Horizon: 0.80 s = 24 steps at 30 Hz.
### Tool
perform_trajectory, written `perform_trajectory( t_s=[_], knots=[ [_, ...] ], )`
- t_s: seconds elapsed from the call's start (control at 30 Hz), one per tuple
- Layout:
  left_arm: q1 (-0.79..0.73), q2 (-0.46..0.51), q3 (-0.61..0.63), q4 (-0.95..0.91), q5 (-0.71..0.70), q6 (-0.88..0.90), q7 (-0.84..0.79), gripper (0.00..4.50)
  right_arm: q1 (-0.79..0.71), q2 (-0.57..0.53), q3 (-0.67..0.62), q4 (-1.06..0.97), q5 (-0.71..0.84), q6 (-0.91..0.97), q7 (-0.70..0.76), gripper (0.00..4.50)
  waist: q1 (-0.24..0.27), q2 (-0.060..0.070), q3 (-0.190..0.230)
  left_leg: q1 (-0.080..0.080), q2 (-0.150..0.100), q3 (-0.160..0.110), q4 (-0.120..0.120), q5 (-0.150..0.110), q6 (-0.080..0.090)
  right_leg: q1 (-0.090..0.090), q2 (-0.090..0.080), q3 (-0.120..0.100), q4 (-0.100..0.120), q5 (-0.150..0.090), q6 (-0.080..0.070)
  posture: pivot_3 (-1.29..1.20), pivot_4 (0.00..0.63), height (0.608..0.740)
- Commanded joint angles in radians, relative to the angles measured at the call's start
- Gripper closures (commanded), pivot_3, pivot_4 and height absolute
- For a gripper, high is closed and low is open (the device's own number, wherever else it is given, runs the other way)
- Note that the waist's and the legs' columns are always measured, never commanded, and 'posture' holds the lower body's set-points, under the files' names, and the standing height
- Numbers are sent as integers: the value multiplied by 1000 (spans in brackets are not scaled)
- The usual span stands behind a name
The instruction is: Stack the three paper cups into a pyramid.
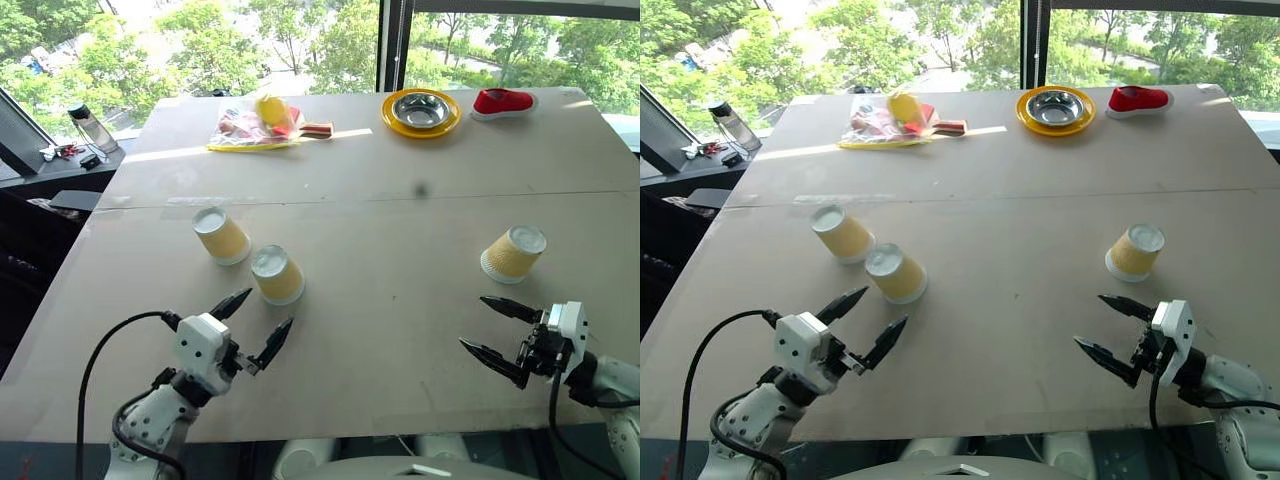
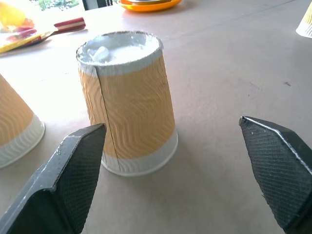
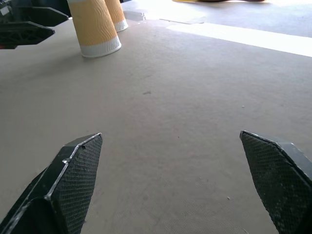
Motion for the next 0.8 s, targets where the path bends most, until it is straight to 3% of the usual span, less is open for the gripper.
perform_trajectory(
  t_s=[0.03,0.3,0.8],
  knots=[
    [-60,13,14,-18,6,32,32,0,-20,11,-17,-73,49,11,-9,28,0,0,0,0,0,0,0,0,0,0,0,0,0,0,0,0,150,732],
    [-254,-4,-41,70,59,112,93,0,-43,39,6,-186,61,29,-58,28,0,0,0,0,0,0,0,2,-4,0,0,0,0,0,0,0,150,732],
    [-326,-10,-64,86,71,143,113,0,-29,47,-13,-185,80,2,-35,28,-1,0,0,0,0,-1,0,2,-4,0,1,0,1,0,0,0,150,732]
  ],
)
